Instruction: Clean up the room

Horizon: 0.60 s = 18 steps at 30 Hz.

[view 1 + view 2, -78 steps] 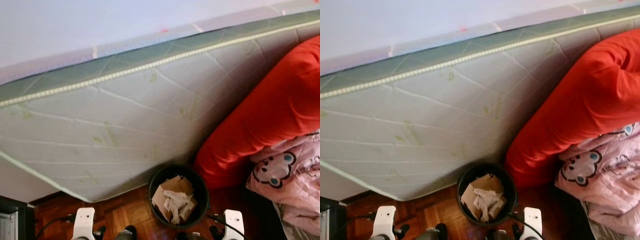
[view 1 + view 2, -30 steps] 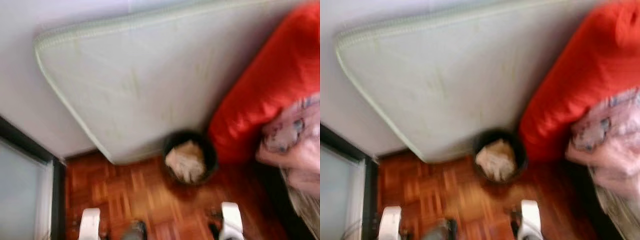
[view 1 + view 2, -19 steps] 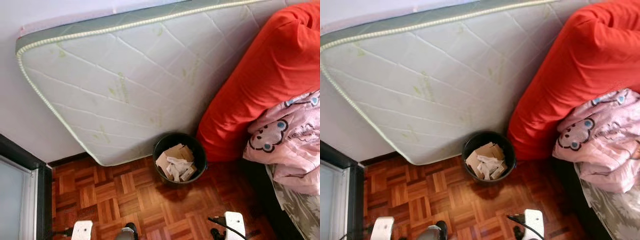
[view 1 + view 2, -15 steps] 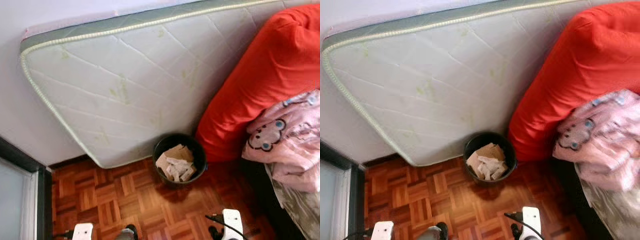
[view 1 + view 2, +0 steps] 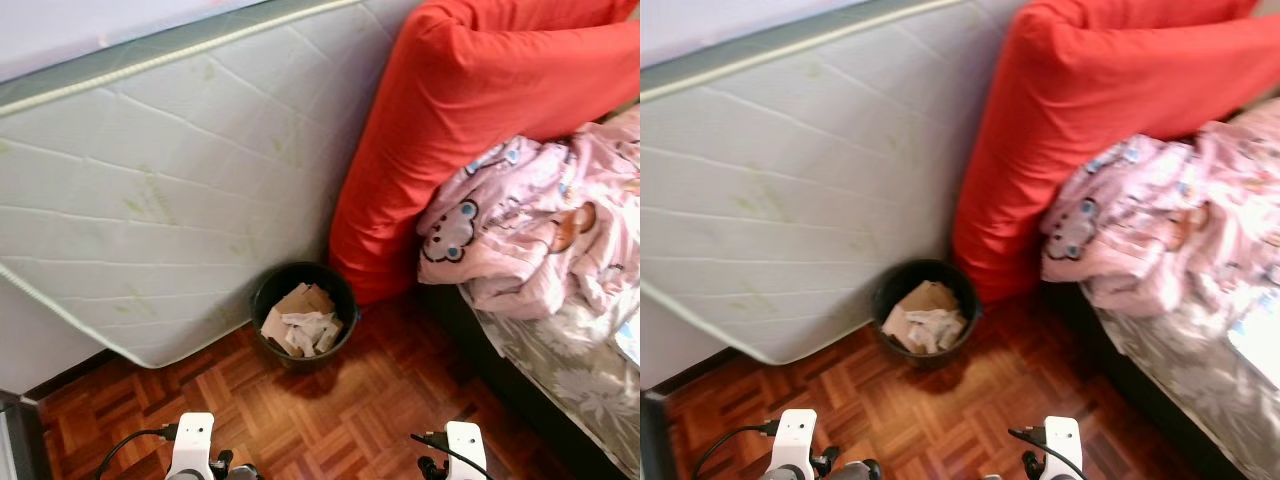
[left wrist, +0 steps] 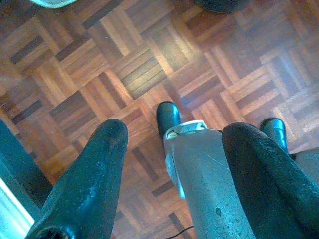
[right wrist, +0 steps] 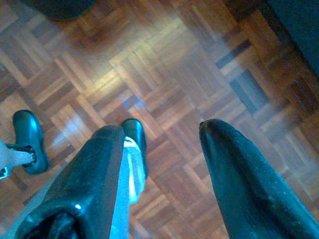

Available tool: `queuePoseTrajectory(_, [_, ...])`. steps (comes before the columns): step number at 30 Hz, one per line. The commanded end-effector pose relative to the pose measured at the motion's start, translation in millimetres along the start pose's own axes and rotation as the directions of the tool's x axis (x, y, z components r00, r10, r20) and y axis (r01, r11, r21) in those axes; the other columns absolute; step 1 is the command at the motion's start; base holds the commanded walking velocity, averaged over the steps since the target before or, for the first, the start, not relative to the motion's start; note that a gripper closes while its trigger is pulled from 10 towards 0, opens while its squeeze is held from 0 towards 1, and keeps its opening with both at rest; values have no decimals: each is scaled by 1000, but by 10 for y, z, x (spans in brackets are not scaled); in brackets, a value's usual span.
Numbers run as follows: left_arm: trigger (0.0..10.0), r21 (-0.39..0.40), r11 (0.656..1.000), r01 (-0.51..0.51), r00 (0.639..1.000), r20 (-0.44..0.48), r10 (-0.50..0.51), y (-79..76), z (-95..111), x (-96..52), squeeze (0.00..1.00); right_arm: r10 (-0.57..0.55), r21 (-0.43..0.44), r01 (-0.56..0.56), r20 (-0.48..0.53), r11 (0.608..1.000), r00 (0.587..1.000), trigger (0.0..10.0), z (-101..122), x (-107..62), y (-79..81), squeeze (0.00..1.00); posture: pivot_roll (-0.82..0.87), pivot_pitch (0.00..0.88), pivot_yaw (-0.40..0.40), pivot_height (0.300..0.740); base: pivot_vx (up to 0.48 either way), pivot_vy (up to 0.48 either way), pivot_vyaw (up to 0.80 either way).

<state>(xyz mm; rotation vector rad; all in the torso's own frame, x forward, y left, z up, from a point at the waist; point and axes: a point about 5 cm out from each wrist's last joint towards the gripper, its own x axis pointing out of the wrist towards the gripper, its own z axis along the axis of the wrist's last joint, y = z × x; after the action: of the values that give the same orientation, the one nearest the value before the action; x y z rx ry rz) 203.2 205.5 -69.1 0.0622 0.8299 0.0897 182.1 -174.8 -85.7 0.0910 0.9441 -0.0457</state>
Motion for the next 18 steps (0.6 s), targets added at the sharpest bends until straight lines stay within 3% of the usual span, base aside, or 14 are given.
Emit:
queuePoseTrajectory(1, [10000,-5,1000,-8,999,-36,8,-1,-114,-26,0,1,1,-1,-38,1000,999,10000,-104,-18,-12,0,42,227,-32,740,0,0,-756])
queuePoseTrajectory(9, [10000,4,1000,-11,999,-31,11,48,-153,-45,0,1,1,-1,-39,1000,999,10000,-108,-19,-11,0,35,229,-29,740,0,0,-756])
queuePoseTrajectory(18, [10000,11,1000,-8,1000,-26,9,31,-130,-38,0,5,12,-5,-29,1000,1000,10000,-103,-19,-5,0,37,232,-28,740,0,-300,-656])
